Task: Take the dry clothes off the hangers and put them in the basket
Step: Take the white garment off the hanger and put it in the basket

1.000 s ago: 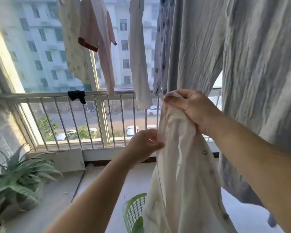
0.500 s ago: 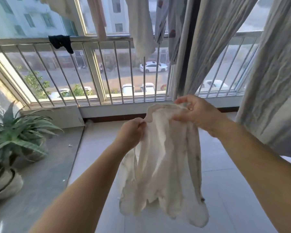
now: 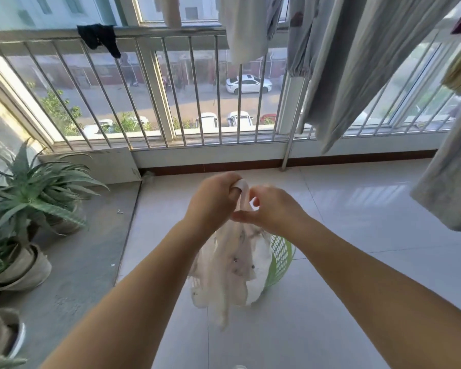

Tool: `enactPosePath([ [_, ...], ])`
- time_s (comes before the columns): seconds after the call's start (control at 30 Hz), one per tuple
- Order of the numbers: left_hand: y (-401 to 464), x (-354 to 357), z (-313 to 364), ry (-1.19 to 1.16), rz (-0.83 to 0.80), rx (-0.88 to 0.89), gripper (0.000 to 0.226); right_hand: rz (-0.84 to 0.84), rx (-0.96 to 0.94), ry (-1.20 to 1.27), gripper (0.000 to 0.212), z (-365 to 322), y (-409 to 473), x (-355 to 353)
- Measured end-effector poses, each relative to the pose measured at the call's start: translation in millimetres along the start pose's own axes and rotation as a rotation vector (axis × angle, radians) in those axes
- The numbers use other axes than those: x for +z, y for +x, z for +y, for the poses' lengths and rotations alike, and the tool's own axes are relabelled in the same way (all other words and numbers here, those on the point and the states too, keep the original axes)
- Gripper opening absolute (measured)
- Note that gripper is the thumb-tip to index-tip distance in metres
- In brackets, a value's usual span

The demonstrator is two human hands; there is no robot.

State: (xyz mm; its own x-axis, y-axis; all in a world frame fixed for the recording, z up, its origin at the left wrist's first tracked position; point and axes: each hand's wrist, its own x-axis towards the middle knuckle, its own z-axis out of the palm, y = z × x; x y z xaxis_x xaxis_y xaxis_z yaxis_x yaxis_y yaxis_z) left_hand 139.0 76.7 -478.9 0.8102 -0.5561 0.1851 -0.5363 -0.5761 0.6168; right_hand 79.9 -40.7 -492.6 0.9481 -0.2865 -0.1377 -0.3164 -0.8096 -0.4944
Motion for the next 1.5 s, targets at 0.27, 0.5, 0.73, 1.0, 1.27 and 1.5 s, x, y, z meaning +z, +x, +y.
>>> enactPosePath([
  [0.27,2,-12,-10,-0.033,0.113,0.052,0.022,0.235,0.017,-0.134,0.019,-14,12,15],
  [0.5,4,-16,-26,0.061,0.119,0.019,0.021,0.269,0.005,-0.312,0.020,-5,20,-4],
  [0.73,6,-1,-47,0.197,0.079,-0.140,0.019,0.435,-0.111,-0.273,0.026,-7,27,-43],
  [1.0,10,11,-62,0.238,0.084,-0.372,0.018,0.550,-0.174,-0.221,0.025,8,25,-68],
  [1.27,12,12,-57,-0.005,0.124,-0.550,0.033,0.373,0.005,-0.229,0.028,19,26,-73],
  [1.5,12,0,-56,-0.400,0.243,-0.627,0.033,0.081,0.232,0.250,0.028,14,27,-67],
])
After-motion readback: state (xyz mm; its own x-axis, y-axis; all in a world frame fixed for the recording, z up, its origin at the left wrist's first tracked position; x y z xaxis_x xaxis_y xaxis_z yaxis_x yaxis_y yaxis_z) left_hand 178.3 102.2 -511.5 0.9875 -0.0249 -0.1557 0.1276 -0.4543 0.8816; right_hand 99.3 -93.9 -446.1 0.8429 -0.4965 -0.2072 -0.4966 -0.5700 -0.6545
